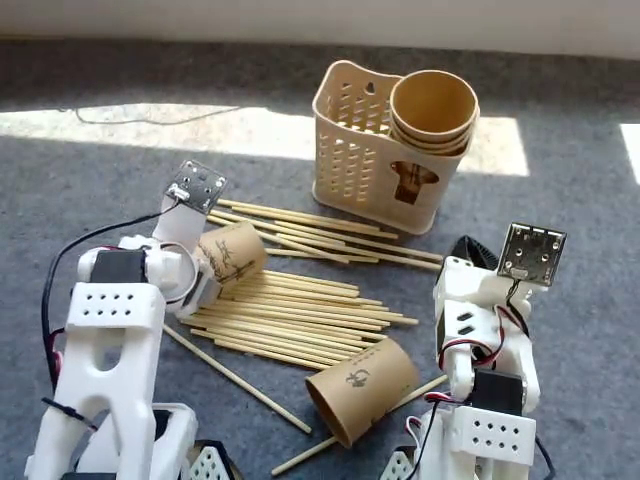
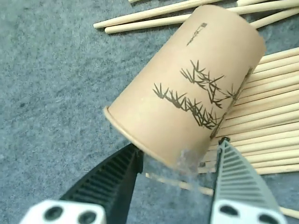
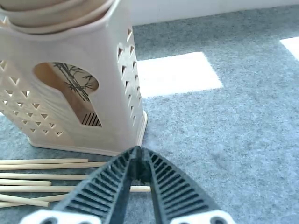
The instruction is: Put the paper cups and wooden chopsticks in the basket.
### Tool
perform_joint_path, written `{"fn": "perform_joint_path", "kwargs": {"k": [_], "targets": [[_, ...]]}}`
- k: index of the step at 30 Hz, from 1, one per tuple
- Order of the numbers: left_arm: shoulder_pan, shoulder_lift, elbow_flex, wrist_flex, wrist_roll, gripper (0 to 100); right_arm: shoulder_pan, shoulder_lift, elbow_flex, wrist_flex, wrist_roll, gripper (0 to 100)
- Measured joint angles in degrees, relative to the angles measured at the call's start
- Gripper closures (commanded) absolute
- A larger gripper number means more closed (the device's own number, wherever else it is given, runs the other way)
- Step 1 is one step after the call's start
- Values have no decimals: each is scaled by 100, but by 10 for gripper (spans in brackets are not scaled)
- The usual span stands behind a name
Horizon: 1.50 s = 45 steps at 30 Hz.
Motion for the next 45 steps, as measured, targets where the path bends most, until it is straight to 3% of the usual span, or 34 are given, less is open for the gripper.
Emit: {"fn": "perform_joint_path", "kwargs": {"k": [15,39,42,45], "targets": [[1055,0,0,-571,835,755,0,0,0,0,0,989],[3393,0,-510,-686,1002,752,0,0,0,0,0,989],[3402,0,-510,-818,1363,751,0,0,0,0,0,989],[2963,0,-510,-853,1635,750,0,0,0,0,0,989]]}}
